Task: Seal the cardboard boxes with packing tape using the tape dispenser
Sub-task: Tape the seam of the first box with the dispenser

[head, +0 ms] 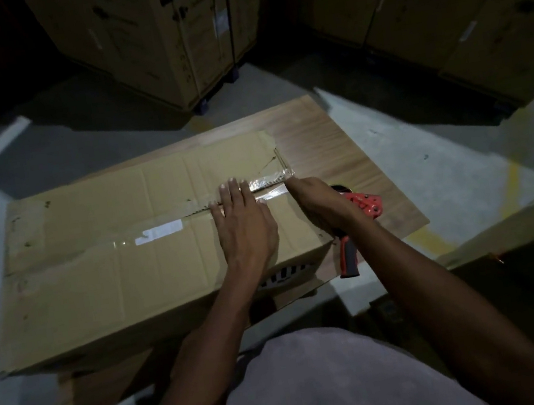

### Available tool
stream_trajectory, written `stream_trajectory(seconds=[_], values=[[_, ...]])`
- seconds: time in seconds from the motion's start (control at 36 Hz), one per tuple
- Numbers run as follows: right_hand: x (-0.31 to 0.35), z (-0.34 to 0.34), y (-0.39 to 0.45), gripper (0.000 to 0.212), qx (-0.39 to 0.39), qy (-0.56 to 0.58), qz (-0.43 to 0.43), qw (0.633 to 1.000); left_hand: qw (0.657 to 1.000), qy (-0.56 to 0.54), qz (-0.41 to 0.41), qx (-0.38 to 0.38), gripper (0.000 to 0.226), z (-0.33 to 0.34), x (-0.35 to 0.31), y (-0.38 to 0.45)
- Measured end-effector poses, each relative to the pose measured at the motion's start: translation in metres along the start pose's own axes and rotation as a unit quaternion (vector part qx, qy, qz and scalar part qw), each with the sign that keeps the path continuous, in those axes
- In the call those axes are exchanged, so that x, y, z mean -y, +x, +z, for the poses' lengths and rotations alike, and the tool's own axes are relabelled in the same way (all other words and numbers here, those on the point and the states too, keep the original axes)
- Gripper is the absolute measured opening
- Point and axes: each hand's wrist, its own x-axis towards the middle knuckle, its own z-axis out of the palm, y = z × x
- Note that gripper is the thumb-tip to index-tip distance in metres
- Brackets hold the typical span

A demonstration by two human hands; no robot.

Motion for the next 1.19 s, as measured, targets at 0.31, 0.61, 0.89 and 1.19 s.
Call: stream_trajectory(seconds=[0.31, 0.61, 0.89, 1.19], values=[[0.02, 0.033, -0.017, 0.073, -0.095, -0.383, -0.084, 0.915, 0.998, 0.025, 0.04, 0.05, 0.057, -0.011, 0.014, 0.012], [0.012, 0.025, -0.019, 0.06, -0.034, -0.479, -0.157, 0.863, 1.0, -0.021, 0.016, 0.01, 0.051, -0.026, 0.065, -0.004], [0.05, 0.104, -0.032, 0.063, 0.016, -0.496, -0.2, 0.845, 0.998, -0.053, 0.008, 0.036, 0.049, -0.042, 0.088, -0.006], [0.04, 0.095, -0.034, 0.06, -0.027, -0.483, -0.179, 0.857, 0.995, -0.018, -0.096, -0.029, 0.043, -0.085, 0.172, -0.03]])
